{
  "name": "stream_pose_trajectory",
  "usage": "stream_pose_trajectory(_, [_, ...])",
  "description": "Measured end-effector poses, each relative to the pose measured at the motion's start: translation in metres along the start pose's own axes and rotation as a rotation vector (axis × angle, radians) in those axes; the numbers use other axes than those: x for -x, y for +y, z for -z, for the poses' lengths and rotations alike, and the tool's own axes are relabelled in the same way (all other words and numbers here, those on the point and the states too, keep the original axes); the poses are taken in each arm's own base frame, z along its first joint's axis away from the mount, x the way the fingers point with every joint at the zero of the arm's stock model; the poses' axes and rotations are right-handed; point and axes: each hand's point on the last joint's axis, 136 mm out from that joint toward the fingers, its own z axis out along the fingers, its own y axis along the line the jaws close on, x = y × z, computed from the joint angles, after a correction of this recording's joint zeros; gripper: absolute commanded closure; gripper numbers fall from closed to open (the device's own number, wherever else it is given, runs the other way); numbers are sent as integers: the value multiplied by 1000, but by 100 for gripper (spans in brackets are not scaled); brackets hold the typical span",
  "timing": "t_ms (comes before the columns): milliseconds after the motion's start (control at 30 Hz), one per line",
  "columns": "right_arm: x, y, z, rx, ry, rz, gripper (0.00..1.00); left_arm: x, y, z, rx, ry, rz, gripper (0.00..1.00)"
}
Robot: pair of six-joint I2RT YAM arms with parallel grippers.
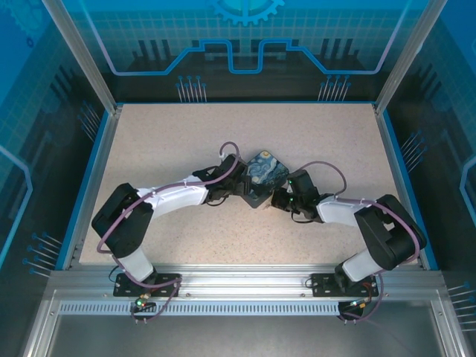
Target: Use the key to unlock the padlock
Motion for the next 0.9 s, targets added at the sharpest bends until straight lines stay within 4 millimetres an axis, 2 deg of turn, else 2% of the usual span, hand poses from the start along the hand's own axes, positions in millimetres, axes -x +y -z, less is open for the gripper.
stream_pose_trajectory(400, [10, 0, -7, 17, -5, -75, 100, 2, -6, -4, -16, -17, 1, 30])
stream_pose_trajectory(900, [40, -8, 5, 63, -44, -137, 100, 6, -15, -10, -48, -41, 5, 33])
